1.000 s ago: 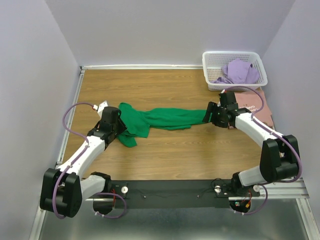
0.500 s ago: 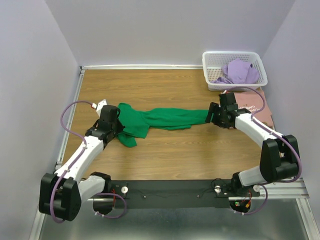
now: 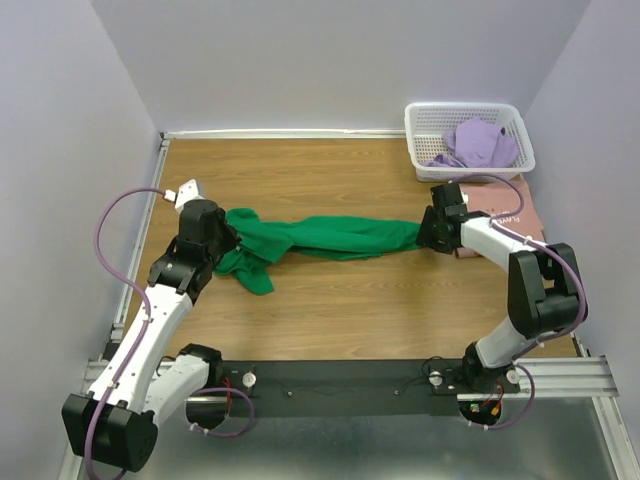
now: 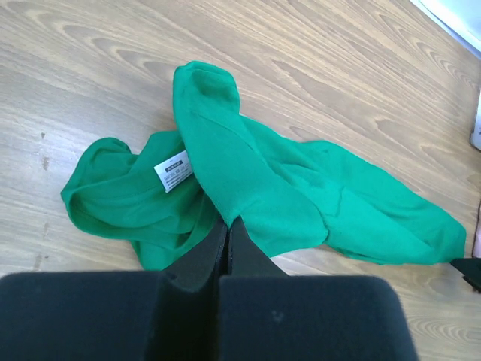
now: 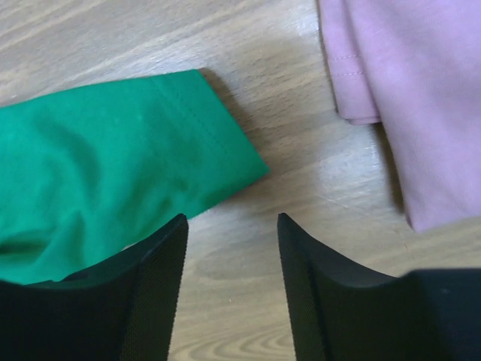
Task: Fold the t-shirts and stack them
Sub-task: Flatten the tshirt out
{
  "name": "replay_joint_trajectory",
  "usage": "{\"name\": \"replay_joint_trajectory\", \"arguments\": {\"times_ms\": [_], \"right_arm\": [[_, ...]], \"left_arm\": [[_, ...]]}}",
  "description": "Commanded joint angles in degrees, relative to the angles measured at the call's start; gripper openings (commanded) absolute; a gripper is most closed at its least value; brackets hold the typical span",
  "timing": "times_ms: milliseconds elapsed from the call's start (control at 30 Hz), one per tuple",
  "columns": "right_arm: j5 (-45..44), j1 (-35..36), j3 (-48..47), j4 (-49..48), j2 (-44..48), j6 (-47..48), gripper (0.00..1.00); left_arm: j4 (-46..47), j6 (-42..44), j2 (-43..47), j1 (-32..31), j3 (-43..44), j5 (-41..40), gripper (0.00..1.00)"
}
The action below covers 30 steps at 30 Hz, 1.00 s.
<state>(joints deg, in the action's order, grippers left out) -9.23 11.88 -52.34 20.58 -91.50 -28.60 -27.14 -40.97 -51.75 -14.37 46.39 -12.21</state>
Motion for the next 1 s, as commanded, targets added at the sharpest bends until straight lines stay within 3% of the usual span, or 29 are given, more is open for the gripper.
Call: {"name": "replay_joint_trajectory", "arguments": {"times_ms": [0,367,700,967], "right_arm": [[-0.7,-0.4,-1.1,-2.5,-2.7,-1.7,0.57],[-4.0,-0.5,-0.1,-4.8,-4.5,-3.1,0.56],[-1.0,-1.6,-0.8,-6.3,-7.8,-5.1,0.55],[1.7,-1.6,0.9,-7.1,-8.8,-4.4,0.43]], "left_arm": [[-2.3,1.2,1.3,0.1,1.2,-0.8,0.00],[-2.1,2.0,2.3,0.0,0.0,-0.7,0.00],[-2.5,2.4,3.7,0.0,-1.4,-1.3,0.00],[-2.4,2.5,3.5,0.0,-1.5,-1.3,0.00]]}}
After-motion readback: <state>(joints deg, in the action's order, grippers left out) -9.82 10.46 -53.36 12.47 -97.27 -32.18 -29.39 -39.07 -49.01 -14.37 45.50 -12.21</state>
